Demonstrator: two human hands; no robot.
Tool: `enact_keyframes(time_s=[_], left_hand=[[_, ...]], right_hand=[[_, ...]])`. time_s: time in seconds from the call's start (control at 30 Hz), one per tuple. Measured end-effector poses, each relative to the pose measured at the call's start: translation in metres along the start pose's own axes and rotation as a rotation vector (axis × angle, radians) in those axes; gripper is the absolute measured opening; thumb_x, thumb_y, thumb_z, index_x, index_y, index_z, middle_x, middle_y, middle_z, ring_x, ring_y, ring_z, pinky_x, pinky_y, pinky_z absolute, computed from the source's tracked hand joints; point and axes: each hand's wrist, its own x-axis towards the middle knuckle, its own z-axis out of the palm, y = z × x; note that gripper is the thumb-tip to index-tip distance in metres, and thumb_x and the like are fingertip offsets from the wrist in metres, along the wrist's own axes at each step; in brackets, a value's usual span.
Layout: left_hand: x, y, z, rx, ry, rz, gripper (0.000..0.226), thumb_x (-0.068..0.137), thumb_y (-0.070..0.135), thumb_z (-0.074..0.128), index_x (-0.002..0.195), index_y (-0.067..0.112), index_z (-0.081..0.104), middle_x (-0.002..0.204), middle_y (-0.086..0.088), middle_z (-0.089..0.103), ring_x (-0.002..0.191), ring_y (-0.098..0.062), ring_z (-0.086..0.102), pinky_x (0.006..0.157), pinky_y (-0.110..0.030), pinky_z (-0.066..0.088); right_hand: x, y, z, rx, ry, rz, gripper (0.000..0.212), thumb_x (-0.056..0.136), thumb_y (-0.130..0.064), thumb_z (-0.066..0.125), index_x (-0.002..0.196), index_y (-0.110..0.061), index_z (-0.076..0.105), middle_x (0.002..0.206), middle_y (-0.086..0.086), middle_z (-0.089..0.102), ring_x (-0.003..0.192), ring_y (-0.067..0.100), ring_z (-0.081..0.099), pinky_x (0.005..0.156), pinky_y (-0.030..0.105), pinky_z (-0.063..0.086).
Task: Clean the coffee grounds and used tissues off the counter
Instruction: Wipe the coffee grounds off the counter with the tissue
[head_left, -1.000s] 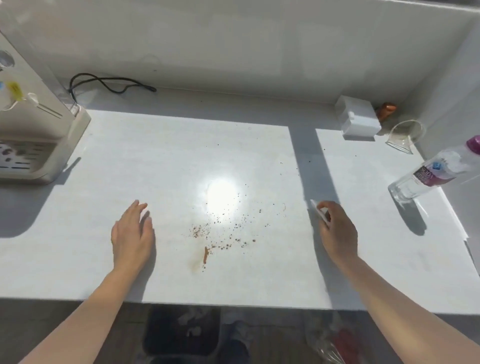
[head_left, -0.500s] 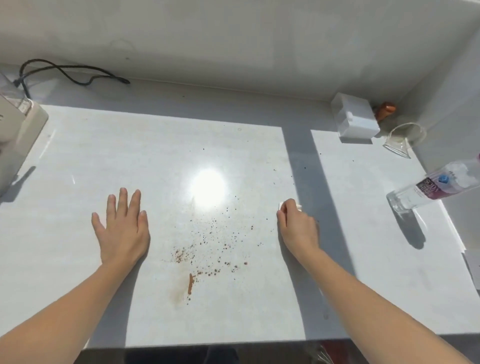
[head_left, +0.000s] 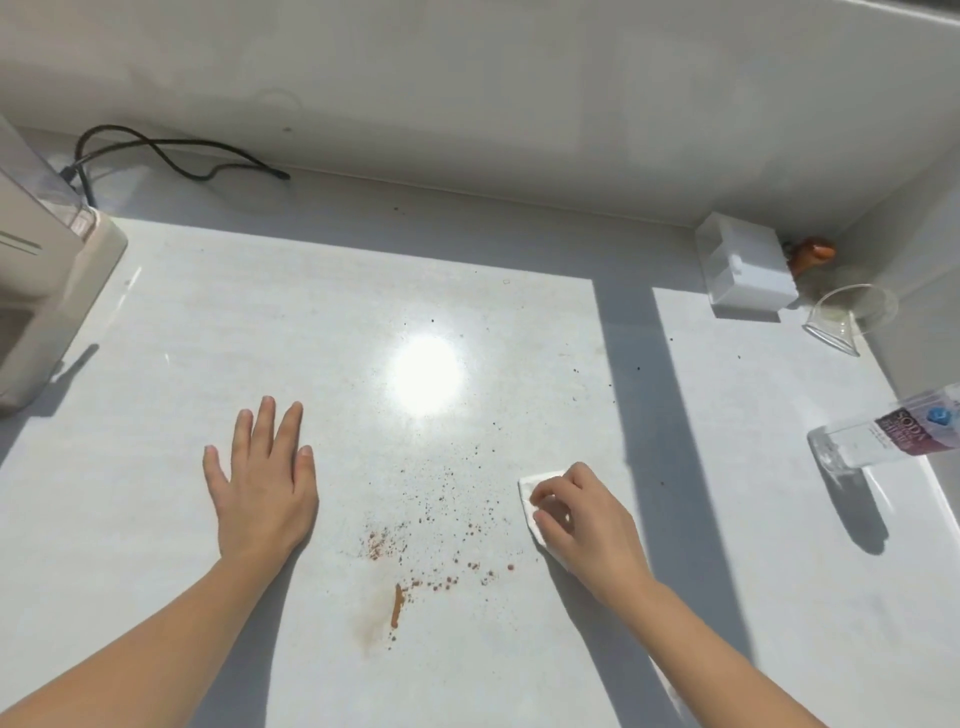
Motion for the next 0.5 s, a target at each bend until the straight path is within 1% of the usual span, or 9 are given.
enact_keyframes(time_s=[0.13, 0.2, 0.23, 0.27, 0.3, 0.33, 0.37, 0.43, 0.5], left_hand=[[0.000, 0.000, 0.001, -0.003, 0.008, -0.001, 0.049, 0.100, 0.031, 0.031, 0.147, 0.035, 0.021, 0.161, 0.006, 0.013, 0.148, -0.014, 0.005, 0.116, -0.050, 0.000], [0.000, 0.000, 0.001, -0.002, 0.013, 0.002, 0.048, 0.100, 0.030, 0.032, 0.147, 0.035, 0.022, 0.161, 0.006, 0.014, 0.148, -0.015, 0.006, 0.116, -0.050, 0.001], [0.000, -0.001, 0.001, -0.005, 0.013, 0.003, 0.048, 0.100, 0.030, 0.032, 0.147, 0.035, 0.022, 0.160, 0.006, 0.014, 0.148, -0.015, 0.006, 0.116, -0.050, 0.001], [0.000, -0.001, 0.001, -0.008, 0.014, 0.005, 0.049, 0.099, 0.031, 0.031, 0.147, 0.035, 0.022, 0.160, 0.006, 0.014, 0.148, -0.015, 0.006, 0.116, -0.050, 0.001], [0.000, -0.001, 0.001, -0.008, 0.014, 0.008, 0.049, 0.099, 0.031, 0.031, 0.147, 0.035, 0.022, 0.160, 0.006, 0.014, 0.148, -0.015, 0.006, 0.116, -0.050, 0.000], [0.000, -0.001, 0.001, -0.008, 0.015, 0.011, 0.049, 0.099, 0.032, 0.030, 0.147, 0.035, 0.021, 0.161, 0.006, 0.014, 0.148, -0.015, 0.006, 0.116, -0.050, 0.000], [0.000, -0.001, 0.001, -0.007, 0.017, 0.013, 0.049, 0.099, 0.033, 0.029, 0.147, 0.035, 0.021, 0.161, 0.006, 0.014, 0.148, -0.015, 0.006, 0.116, -0.050, 0.000], [0.000, -0.002, 0.002, -0.005, 0.022, 0.019, 0.049, 0.098, 0.035, 0.026, 0.147, 0.035, 0.021, 0.161, 0.006, 0.013, 0.148, -0.015, 0.006, 0.116, -0.050, 0.000], [0.000, -0.002, 0.003, -0.002, 0.026, 0.023, 0.050, 0.098, 0.036, 0.024, 0.148, 0.035, 0.021, 0.161, 0.006, 0.013, 0.148, -0.015, 0.006, 0.116, -0.050, 0.000]], right_hand=[[0.001, 0.002, 0.002, -0.045, 0.086, -0.121, 0.025, 0.082, -0.008, 0.060, 0.103, -0.021, 0.060, 0.119, -0.005, 0.052, 0.110, 0.015, 0.046, 0.092, 0.026, 0.036], [-0.001, 0.001, 0.003, -0.008, 0.090, -0.137, 0.024, 0.088, -0.014, 0.055, 0.111, -0.020, 0.059, 0.130, -0.005, 0.051, 0.124, 0.013, 0.043, 0.104, 0.031, 0.036], [-0.003, 0.001, 0.005, 0.011, 0.060, -0.133, 0.028, 0.093, -0.023, 0.050, 0.119, -0.020, 0.057, 0.138, -0.006, 0.047, 0.132, 0.010, 0.037, 0.111, 0.034, 0.031], [-0.007, 0.002, 0.007, 0.006, 0.007, -0.127, 0.039, 0.097, -0.034, 0.041, 0.132, -0.021, 0.050, 0.149, -0.007, 0.037, 0.141, 0.008, 0.025, 0.117, 0.036, 0.022], [-0.010, 0.005, 0.010, -0.036, -0.053, -0.134, 0.053, 0.098, -0.045, 0.030, 0.145, -0.021, 0.035, 0.159, -0.007, 0.021, 0.147, 0.006, 0.010, 0.121, 0.035, 0.010], [-0.014, 0.008, 0.013, -0.115, -0.108, -0.142, 0.064, 0.097, -0.055, 0.018, 0.153, -0.023, 0.016, 0.163, -0.008, 0.001, 0.149, 0.006, -0.006, 0.122, 0.035, -0.002], [-0.017, 0.011, 0.016, -0.200, -0.149, -0.150, 0.070, 0.094, -0.062, 0.008, 0.154, -0.025, -0.001, 0.161, -0.008, -0.014, 0.147, 0.007, -0.017, 0.120, 0.035, -0.011], [-0.021, 0.017, 0.019, -0.297, -0.180, -0.139, 0.074, 0.090, -0.068, 0.000, 0.151, -0.028, -0.016, 0.158, -0.007, -0.025, 0.145, 0.010, -0.026, 0.118, 0.038, -0.017], [-0.014, 0.019, 0.016, -0.305, -0.166, -0.094, 0.075, 0.089, -0.069, 0.000, 0.150, -0.028, -0.018, 0.158, -0.006, -0.025, 0.144, 0.009, -0.027, 0.118, 0.039, -0.019]])
